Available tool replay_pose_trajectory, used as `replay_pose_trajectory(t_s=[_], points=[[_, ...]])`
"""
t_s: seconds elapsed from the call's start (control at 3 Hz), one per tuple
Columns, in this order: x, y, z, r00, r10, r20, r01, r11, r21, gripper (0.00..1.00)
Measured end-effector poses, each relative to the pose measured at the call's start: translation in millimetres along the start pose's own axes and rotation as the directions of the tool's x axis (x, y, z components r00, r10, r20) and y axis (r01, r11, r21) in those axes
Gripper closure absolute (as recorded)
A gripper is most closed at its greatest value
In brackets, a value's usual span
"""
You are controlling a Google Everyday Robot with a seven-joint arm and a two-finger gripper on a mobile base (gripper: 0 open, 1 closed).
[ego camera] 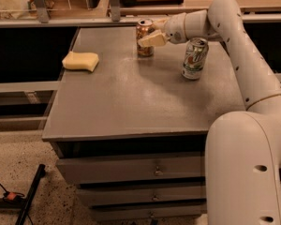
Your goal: Knock orange can over
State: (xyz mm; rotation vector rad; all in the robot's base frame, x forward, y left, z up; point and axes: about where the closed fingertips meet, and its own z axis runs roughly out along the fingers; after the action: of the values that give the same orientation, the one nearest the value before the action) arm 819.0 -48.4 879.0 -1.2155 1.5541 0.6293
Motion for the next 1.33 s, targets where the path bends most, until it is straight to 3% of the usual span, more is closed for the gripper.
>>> replay_pose_trajectory(t_s=[0.67,1.0,1.33], points=[[-2.0,-0.9,1.5,1.000,0.018,0.019,-0.018,0.9998,0.001,0.84],[-13.1,-4.8,-6.2,1.000,0.007,0.022,-0.008,0.9999,0.007,1.00],[-37.2,-8.4,-19.6,0.999,-0.023,0.024,0.023,0.9996,0.016,1.00]])
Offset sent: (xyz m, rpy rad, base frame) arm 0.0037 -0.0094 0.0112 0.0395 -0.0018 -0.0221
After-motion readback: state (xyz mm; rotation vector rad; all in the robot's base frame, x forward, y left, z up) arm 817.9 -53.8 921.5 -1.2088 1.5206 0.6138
